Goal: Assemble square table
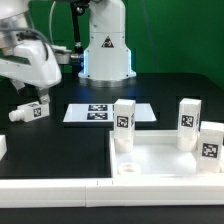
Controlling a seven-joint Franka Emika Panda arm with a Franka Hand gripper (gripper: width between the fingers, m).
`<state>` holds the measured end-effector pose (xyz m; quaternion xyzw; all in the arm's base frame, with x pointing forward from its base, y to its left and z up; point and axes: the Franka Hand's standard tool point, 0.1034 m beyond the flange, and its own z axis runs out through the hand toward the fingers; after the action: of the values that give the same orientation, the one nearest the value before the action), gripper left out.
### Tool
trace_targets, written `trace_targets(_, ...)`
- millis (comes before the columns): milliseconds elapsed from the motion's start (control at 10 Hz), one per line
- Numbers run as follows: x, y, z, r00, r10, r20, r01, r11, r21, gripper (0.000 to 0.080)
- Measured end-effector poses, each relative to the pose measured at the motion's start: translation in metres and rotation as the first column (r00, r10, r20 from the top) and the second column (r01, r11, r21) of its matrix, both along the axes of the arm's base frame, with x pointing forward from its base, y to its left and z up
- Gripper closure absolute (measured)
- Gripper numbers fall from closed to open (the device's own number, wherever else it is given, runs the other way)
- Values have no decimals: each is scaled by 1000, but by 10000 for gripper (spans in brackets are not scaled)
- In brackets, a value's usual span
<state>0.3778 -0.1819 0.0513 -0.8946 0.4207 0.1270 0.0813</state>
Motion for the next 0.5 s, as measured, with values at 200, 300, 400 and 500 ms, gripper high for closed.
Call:
trace_targets(200, -29, -17, -16, 999, -24, -38, 23, 1000, -9, 150)
trace_targets(300, -36, -21, -22, 999, -21, -28, 20, 999, -43, 150)
trace_targets(400, -41, -22, -28, 999, -25, -31, 23, 998, -60, 150)
trace_targets(500, -44, -22, -34, 999, -17, -39, 14, 997, -76, 150)
